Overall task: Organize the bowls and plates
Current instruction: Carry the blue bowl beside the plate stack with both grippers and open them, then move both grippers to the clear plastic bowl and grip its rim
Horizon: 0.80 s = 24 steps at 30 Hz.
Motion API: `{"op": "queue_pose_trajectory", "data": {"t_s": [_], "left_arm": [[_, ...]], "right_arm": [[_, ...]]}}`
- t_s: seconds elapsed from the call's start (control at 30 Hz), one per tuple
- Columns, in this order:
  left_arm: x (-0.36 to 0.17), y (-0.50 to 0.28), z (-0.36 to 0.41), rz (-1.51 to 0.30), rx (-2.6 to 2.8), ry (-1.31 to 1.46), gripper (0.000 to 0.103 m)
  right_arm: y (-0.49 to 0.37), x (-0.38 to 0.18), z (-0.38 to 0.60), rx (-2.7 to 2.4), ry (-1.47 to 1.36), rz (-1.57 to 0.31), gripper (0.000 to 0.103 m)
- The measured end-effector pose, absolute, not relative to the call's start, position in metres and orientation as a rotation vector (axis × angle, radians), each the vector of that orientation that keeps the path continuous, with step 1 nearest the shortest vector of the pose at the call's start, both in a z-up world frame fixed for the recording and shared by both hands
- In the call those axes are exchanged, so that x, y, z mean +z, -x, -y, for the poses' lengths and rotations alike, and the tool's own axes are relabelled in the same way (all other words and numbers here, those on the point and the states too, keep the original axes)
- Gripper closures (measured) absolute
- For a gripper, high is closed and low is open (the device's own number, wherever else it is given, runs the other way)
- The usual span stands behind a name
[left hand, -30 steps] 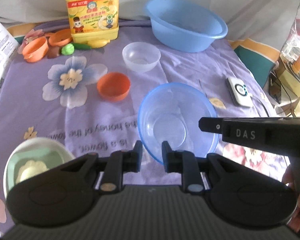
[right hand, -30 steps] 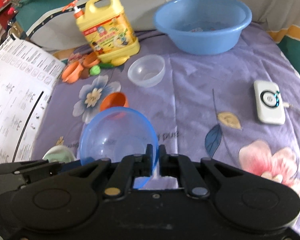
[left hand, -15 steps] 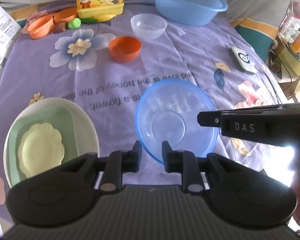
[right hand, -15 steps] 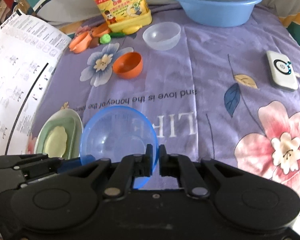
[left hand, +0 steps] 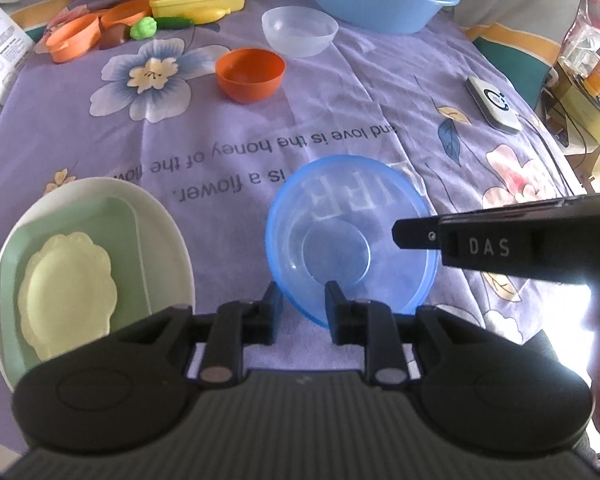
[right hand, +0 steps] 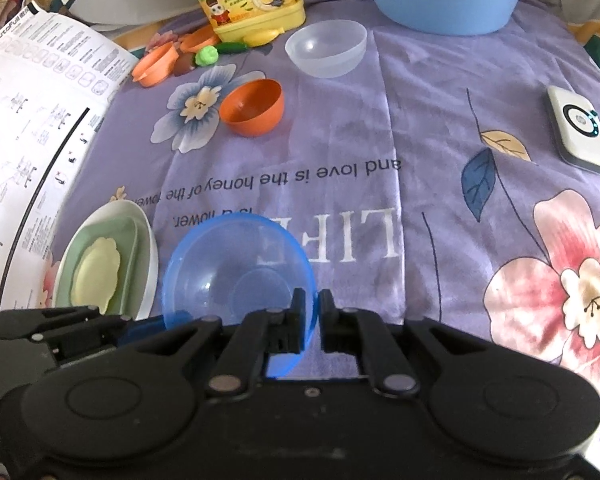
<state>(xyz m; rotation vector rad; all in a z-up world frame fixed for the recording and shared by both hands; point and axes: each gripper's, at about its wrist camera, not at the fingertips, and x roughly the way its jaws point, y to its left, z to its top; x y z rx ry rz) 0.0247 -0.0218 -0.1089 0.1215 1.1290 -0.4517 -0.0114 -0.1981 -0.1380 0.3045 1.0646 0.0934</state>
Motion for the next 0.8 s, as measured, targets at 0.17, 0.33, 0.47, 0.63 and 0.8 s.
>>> {"op": "queue_pose_trajectory", "data": {"t_s": [0.17,0.33,0.47,0.63,0.8], "left_arm": [[-0.105,-0.025,0.021,-1.092,-0.451,-0.11,0.032],[-0.09,-0.019,0.019,-1.002,-0.427,-0.143,0.012],[-0.083,-0.02,0.009,-0.999,-0.402,-0.103,0.001],[-0.076,-0.024,0.003,-1.0,-0.379,-0.071,0.0],[-0.067,-0.029,0.002,-0.978,-0.377,-0.071,0.0]], "right_arm": [[0.009,-0.141,0.2,0.096,-0.319,-1.07,0.074],[0.015,-0.132,0.202,0.072,-0.294,-1.016,0.022],[0.019,-0.122,0.208,0.059,-0.295,-0.979,0.009],[0.022,-0.114,0.214,0.05,-0.294,-0.95,0.006],[0.022,-0.104,0.218,0.049,-0.288,-0.928,0.003]]}}
